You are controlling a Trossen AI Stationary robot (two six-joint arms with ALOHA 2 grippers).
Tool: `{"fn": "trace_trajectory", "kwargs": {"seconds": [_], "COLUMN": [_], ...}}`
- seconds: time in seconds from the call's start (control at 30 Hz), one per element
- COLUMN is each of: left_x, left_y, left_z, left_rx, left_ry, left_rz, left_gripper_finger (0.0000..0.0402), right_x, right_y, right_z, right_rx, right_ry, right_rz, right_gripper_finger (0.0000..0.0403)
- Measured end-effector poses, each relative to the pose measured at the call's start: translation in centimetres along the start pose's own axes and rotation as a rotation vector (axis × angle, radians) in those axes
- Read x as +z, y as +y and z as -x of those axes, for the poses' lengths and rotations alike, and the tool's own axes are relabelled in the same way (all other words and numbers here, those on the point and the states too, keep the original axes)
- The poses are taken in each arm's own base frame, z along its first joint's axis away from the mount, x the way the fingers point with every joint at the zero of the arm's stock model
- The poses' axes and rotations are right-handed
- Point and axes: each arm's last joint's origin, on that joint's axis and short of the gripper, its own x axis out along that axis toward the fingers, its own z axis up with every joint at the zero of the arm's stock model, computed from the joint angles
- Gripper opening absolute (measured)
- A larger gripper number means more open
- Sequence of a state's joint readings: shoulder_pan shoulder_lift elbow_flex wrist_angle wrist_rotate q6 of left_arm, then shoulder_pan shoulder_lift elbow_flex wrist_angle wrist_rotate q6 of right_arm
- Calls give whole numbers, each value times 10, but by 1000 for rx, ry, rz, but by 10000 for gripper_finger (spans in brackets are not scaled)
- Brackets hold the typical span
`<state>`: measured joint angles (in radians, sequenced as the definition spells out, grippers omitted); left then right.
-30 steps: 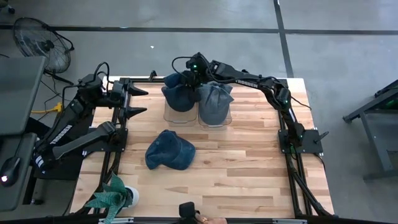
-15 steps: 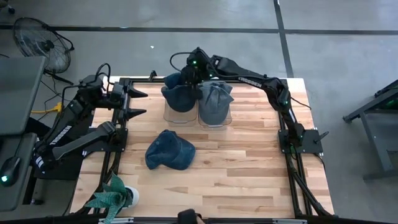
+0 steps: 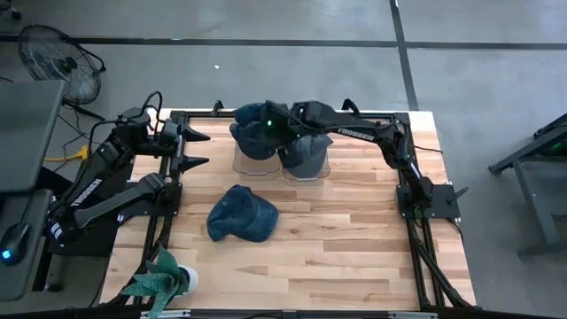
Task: Pick & Place hat
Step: Put the blue cap into the left transparent bin
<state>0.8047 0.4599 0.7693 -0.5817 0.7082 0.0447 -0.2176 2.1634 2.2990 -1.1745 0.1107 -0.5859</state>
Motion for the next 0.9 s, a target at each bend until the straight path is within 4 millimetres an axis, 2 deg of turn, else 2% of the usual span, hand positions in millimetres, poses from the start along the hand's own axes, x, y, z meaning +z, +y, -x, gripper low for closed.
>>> {"fn": "trace_trajectory", "kwargs": {"seconds": [0.17,0.33,0.47,0.6,0.7,0.8,0.9], "left_x": [-2,-6,-7,-7,-9,-10,-10], "left_y": [0,0,-1,-2,-2,-3,-3], "left_z": [0,0,0,0,0,1,2], "left_rx": [1,0,-9,-46,-62,-64,-63], "left_ry": [18,54,60,59,69,80,78], "left_rz": [2,5,-4,-5,2,12,11], "left_gripper_finger": [362,362,362,362,362,362,362], "right_x": [0,-7,0,14,18,13,0], "right_y": [29,51,70,110,146,182,216], "right_z": [4,11,10,-5,-22,-43,-68], "right_rx": [90,263,404,500,458,392,311], "right_ry": [126,258,233,174,193,207,230], "right_rz": [-52,-207,-267,-166,-43,64,167], "right_gripper_finger": [252,252,252,252,252,252,252]}}
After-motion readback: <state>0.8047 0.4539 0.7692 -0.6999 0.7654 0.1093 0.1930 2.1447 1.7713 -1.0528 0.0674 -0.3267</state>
